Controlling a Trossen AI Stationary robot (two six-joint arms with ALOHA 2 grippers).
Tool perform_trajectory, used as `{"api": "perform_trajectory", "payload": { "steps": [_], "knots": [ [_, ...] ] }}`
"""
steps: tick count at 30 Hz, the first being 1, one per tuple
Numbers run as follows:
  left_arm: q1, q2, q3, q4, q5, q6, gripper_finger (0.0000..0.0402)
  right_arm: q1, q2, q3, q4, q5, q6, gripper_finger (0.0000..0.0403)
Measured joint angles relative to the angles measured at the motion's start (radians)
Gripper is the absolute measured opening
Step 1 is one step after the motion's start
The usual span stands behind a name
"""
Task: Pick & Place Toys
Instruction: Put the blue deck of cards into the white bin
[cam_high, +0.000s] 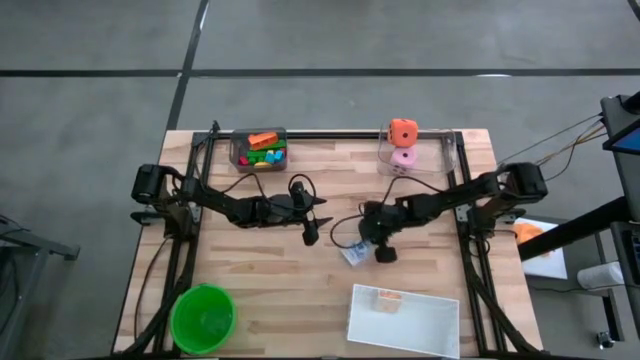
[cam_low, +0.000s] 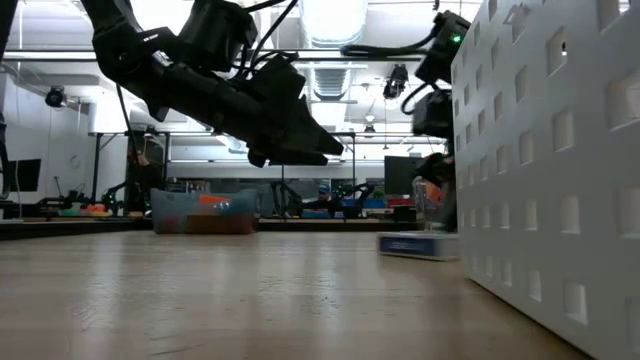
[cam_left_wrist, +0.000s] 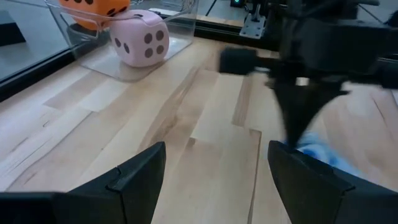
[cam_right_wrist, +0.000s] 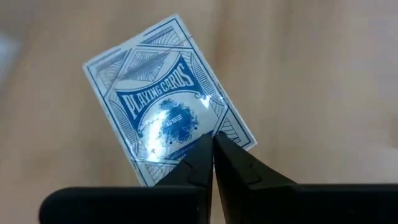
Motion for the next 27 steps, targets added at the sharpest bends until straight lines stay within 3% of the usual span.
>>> {"api": "perform_trajectory", "payload": {
  "steps": [5, 8, 12, 20, 23, 27],
  "knots": [
    [0.0, 0.0, 0.0, 0.0, -0.002, 0.004, 0.0283, -0.018, 0.004, 0.026, 0.005, 0.255, 0.0, 0.0017],
    [0.0, 0.0, 0.0, -0.01, -0.002, 0.004, 0.0283, -0.028, -0.018, 0.026, 0.032, 0.333, -0.003, 0.0017],
    [0.0, 0.0, 0.0, -0.028, -0.001, 0.004, 0.0284, -0.022, -0.087, 0.017, 0.101, 0.328, -0.024, 0.0017],
    [-0.006, 0.0, 0.006, -0.058, 0.066, 0.012, 0.0284, 0.017, -0.308, -0.122, 0.432, 0.137, -0.017, 0.0017],
    [-0.014, 0.0, 0.01, -0.066, 0.088, 0.037, 0.0284, 0.036, -0.384, -0.211, 0.564, 0.13, 0.014, 0.0018],
    [-0.024, 0.0, 0.035, -0.092, 0.092, 0.04, 0.0284, 0.042, -0.461, -0.3, 0.611, 0.152, 0.077, 0.0018]
  ]
}}
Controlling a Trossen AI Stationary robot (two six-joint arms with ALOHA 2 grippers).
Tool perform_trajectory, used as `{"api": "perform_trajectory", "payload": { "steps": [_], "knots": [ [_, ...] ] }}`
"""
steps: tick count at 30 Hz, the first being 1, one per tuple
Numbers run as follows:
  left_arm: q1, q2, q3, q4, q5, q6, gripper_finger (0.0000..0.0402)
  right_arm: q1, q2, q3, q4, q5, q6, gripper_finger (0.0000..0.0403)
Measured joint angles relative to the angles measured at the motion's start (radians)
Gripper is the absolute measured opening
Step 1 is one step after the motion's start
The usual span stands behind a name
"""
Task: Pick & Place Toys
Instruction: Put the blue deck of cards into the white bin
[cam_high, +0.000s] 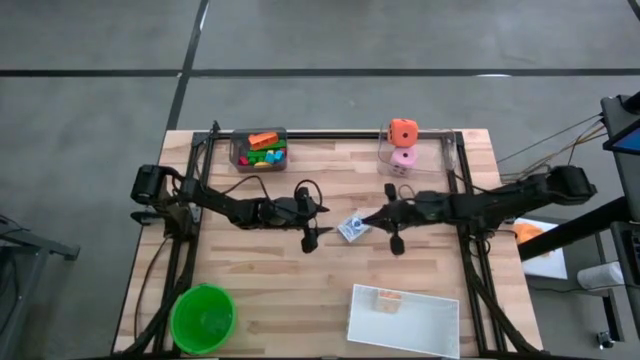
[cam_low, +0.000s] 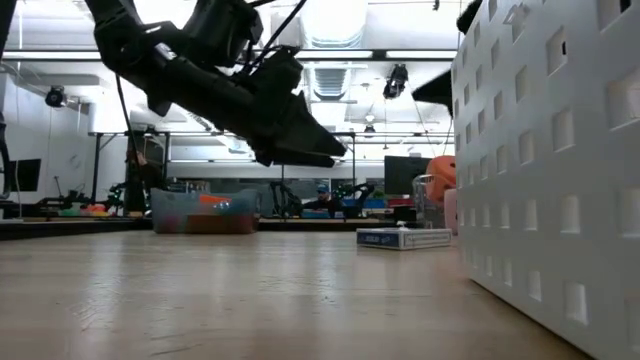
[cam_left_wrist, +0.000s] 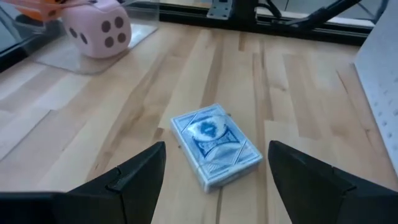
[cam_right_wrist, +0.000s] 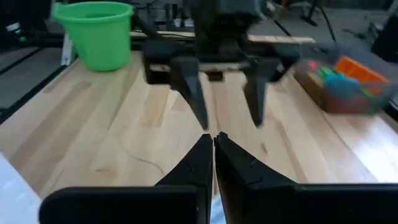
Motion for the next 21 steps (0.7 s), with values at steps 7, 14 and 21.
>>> {"api": "perform_trajectory", "payload": {
  "steps": [7, 14, 21],
  "knots": [
    [-0.004, 0.0, 0.112, -0.19, 0.0, -0.043, 0.0326, 0.007, -0.075, -0.072, 0.007, 0.031, 0.064, 0.0058],
    [-0.006, 0.05, 0.236, -0.32, -0.004, -0.064, 0.0393, 0.01, -0.082, -0.069, 0.007, 0.031, 0.062, 0.0213],
    [-0.004, 0.197, 0.368, -0.407, 0.021, -0.081, 0.0387, 0.017, -0.082, -0.068, -0.015, -0.003, 0.057, 0.0357]
  ]
}}
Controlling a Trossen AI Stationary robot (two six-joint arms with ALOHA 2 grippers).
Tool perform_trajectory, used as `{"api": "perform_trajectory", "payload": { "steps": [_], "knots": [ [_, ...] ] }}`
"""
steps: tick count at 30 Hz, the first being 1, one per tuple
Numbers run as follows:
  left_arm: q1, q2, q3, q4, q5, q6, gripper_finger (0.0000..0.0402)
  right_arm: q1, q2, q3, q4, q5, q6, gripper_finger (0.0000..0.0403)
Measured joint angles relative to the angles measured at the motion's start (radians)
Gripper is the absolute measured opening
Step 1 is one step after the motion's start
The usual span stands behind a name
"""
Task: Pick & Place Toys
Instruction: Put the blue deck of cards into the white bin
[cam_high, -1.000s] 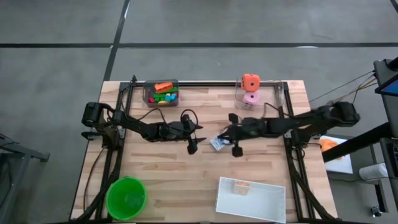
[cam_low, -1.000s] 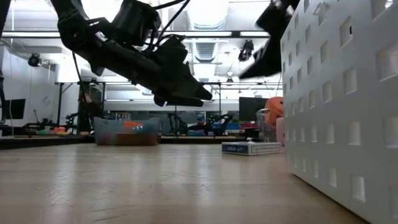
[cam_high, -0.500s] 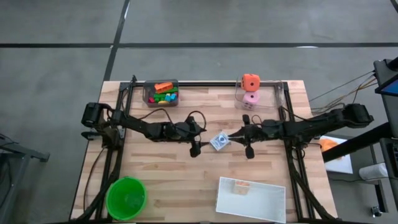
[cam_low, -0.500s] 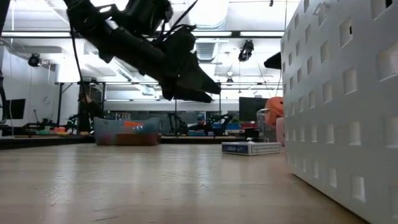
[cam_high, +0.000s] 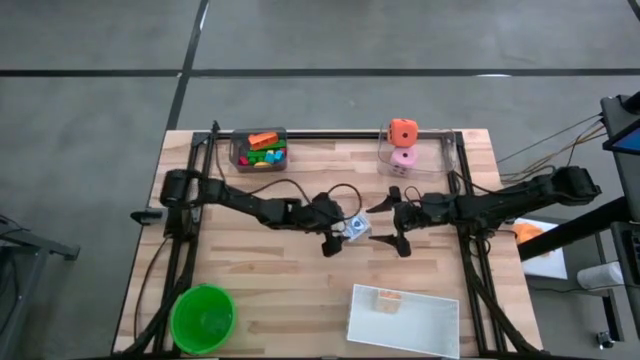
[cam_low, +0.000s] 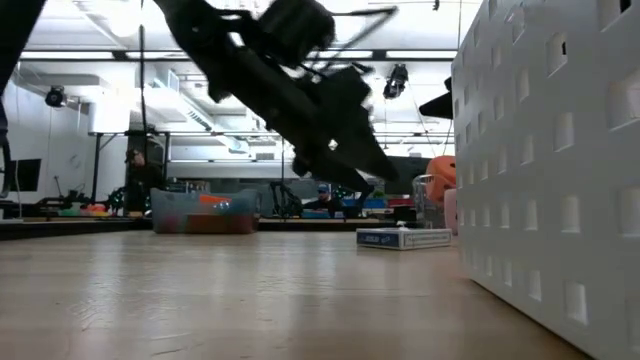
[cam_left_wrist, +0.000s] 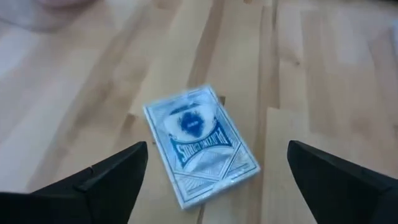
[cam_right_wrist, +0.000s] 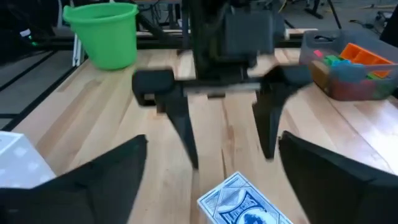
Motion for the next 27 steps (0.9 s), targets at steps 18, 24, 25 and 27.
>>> {"api": "perform_trajectory", "payload": {
  "steps": [18, 24, 25, 27],
  "knots": [
    [0.021, 0.344, 0.457, -0.504, -0.013, -0.024, 0.0399, 0.022, 0.004, 0.0, -0.058, -0.008, -0.008, 0.0362],
    [0.04, 0.352, 0.446, -0.536, -0.038, -0.046, 0.0389, 0.032, 0.004, 0.0, -0.074, -0.008, -0.008, 0.0362],
    [0.042, 0.349, 0.444, -0.538, -0.041, -0.05, 0.038, 0.033, 0.004, 0.0, -0.077, -0.008, -0.008, 0.0362],
    [0.044, 0.34, 0.441, -0.541, -0.045, -0.052, 0.0354, 0.033, 0.004, 0.0, -0.079, -0.007, -0.008, 0.0362]
  ]
}}
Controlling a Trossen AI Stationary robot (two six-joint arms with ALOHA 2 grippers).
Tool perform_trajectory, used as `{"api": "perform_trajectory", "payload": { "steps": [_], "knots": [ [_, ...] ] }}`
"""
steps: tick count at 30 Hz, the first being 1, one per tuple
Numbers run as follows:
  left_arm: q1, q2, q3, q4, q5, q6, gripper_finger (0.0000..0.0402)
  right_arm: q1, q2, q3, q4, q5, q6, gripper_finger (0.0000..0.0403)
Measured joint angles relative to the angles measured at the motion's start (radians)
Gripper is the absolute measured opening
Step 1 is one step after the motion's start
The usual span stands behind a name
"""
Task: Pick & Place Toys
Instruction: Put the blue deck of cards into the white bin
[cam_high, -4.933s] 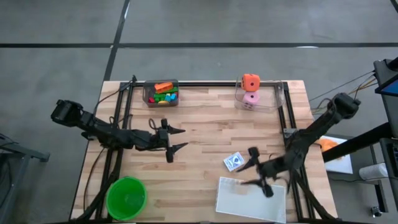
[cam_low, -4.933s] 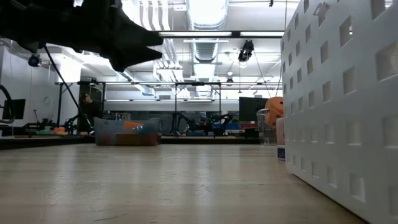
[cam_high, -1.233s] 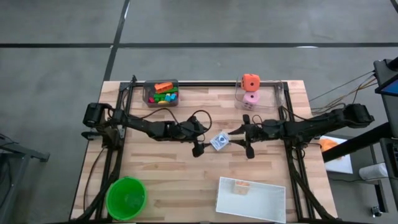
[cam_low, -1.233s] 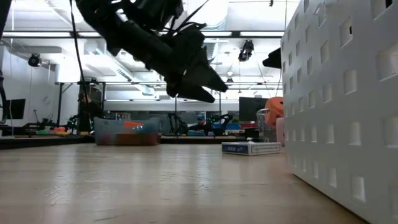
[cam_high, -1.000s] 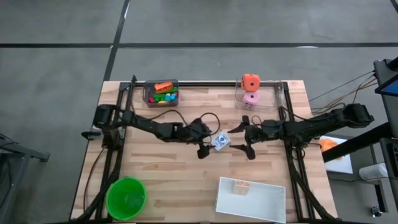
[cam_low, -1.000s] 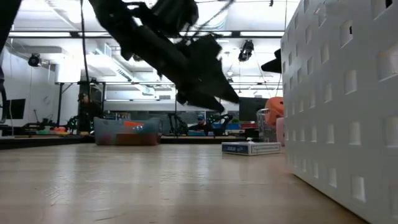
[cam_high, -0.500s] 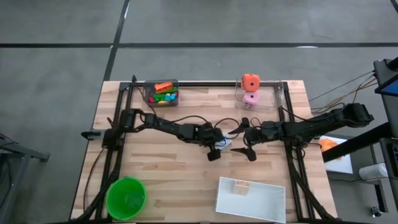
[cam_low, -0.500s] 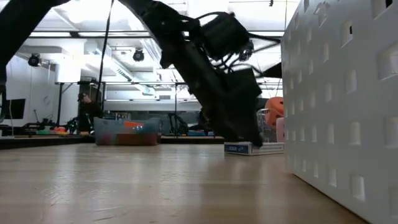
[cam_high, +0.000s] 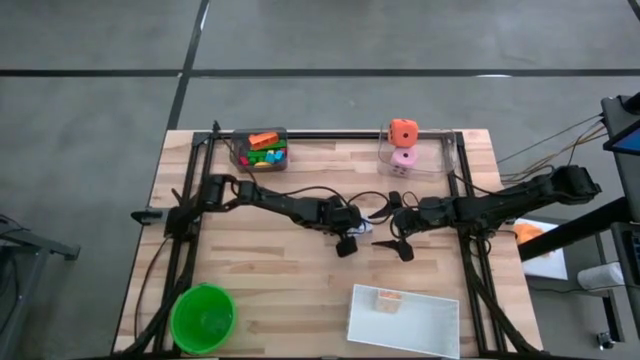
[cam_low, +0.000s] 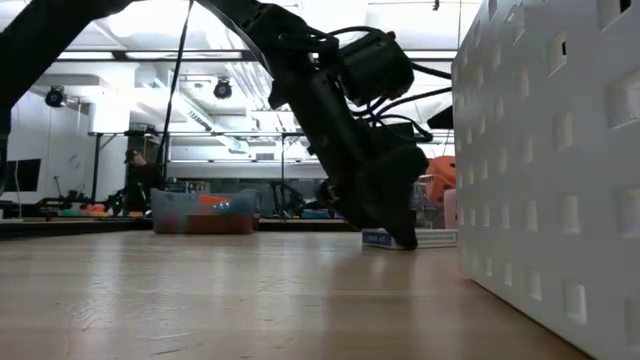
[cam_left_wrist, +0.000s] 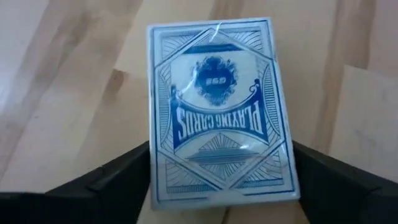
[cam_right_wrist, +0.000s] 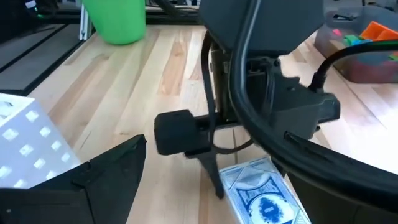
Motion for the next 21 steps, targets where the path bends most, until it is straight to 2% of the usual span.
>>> {"api": "perform_trajectory", "payload": {
  "steps": [3, 4, 14, 21],
  "knots": [
    [0.0, -0.015, -0.004, -0.015, -0.022, -0.009, 0.0303, 0.002, 0.0, 0.0, -0.003, 0.0, 0.0, 0.0362],
    [0.001, -0.018, -0.005, -0.023, -0.033, -0.011, 0.03, 0.002, 0.0, 0.0, -0.003, 0.0, 0.0, 0.0362],
    [0.003, -0.083, -0.043, -0.082, -0.145, 0.007, 0.03, 0.02, -0.003, 0.0, 0.051, 0.023, -0.025, 0.0362],
    [-0.014, -0.202, -0.165, -0.076, -0.33, -0.001, 0.03, 0.044, -0.007, 0.0, 0.12, 0.034, -0.026, 0.0362]
  ]
}}
